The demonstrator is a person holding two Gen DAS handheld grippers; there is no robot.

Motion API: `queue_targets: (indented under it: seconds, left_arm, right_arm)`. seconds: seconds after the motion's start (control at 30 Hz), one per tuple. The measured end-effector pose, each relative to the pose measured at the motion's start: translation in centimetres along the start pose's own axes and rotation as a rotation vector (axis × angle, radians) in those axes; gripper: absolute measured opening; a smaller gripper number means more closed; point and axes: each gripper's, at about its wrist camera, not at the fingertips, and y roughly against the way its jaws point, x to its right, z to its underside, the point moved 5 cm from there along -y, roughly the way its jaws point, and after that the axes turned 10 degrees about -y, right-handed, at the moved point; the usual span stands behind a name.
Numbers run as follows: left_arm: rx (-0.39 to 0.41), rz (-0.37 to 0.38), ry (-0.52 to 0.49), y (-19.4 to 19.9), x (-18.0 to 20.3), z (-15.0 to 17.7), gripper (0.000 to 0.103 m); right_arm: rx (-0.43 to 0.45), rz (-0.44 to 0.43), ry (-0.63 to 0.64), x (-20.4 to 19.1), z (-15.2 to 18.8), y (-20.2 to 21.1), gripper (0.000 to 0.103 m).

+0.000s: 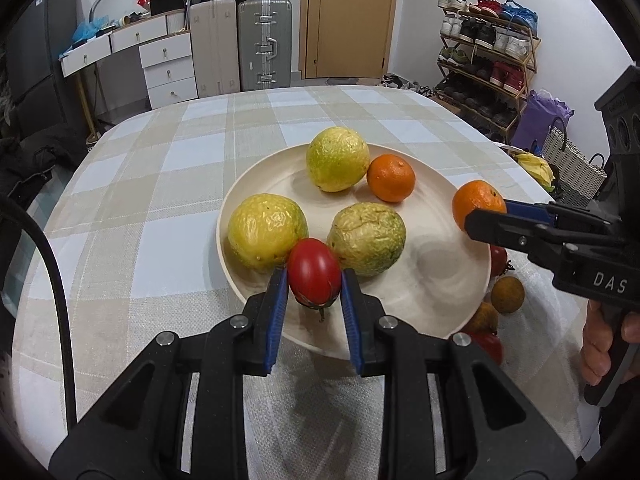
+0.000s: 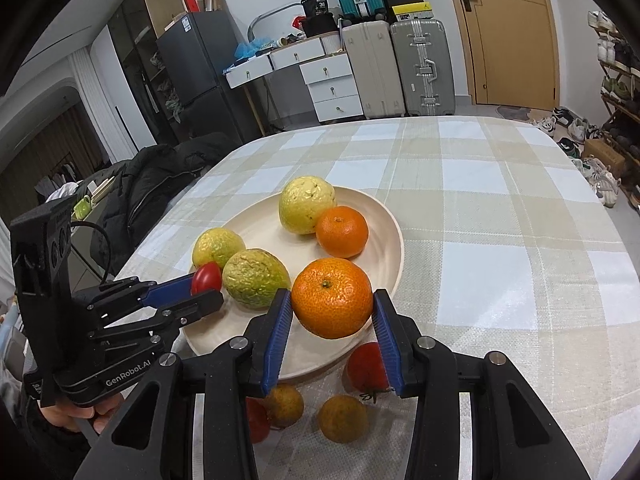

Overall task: Organize fruits
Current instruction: 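Carry the tomato with the left tool while the right tool carries the orange over the plate, then open the left tool to set the tomato down while the right tool releases the orange, then withdraw both open tools toward the fruit left on the cloth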

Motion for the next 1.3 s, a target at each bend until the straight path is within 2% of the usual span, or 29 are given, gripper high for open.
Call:
queue_targets:
  seconds: [0.5, 0.6, 0.73, 0.8, 0.83, 0.9, 0.97, 1.0, 1.1, 1.3]
  left_arm:
    - [-0.008, -0.038, 0.01, -0.3, -0.4, -0.1, 0.024]
    - [-0.006, -0.037, -0.01, 0.2, 0.1, 0.2, 0.024]
    - [0.004, -0.049, -0.056, 1.2, 0.8, 0.7, 0.025]
    - [0.011, -0.045, -0.07, 1.8, 1.1, 1.0, 0.035]
    - [0.016, -0.042, -0.07, 2.1, 1.2, 1.0, 0.04]
    - [0.028, -0.045, -0.052, 2.8, 1.1, 1.3, 0.07]
    - [0.055, -0.036, -0.03, 3.7, 1.0, 1.5, 0.08]
    - [0.06, -0.027, -0.025, 4.0, 1.1, 1.6, 0.081]
    - [0.068, 0.007, 0.0, 5.0, 1.2, 2.0, 0.085]
    - [0.111, 0.009, 0.023, 7.2, 1.6, 2.4, 0.102]
  right_arm:
    - [0.0, 0.051, 0.029, 0.1, 0.0, -0.8, 0.043]
    - [0.003, 0.059, 0.03, 0.2, 0.0, -0.6, 0.05]
    - [0.029, 0.08, 0.037, 0.4, 0.0, 0.3, 0.054]
    - [0.035, 0.089, 0.033, 0.7, 0.2, 1.0, 0.073]
    - [0.042, 0.087, 0.034, 0.8, 0.3, 1.4, 0.077]
    - [0.06, 0.084, 0.04, 0.8, 0.5, 2.2, 0.088]
    - [0.08, 0.094, 0.044, 0.9, 0.7, 3.2, 0.094]
    - [0.087, 0.097, 0.045, 0.9, 0.8, 3.6, 0.098]
    - [0.092, 0.105, 0.035, 1.3, 0.9, 4.7, 0.103]
    - [0.099, 0.107, 0.058, 1.4, 1.7, 6.0, 0.103]
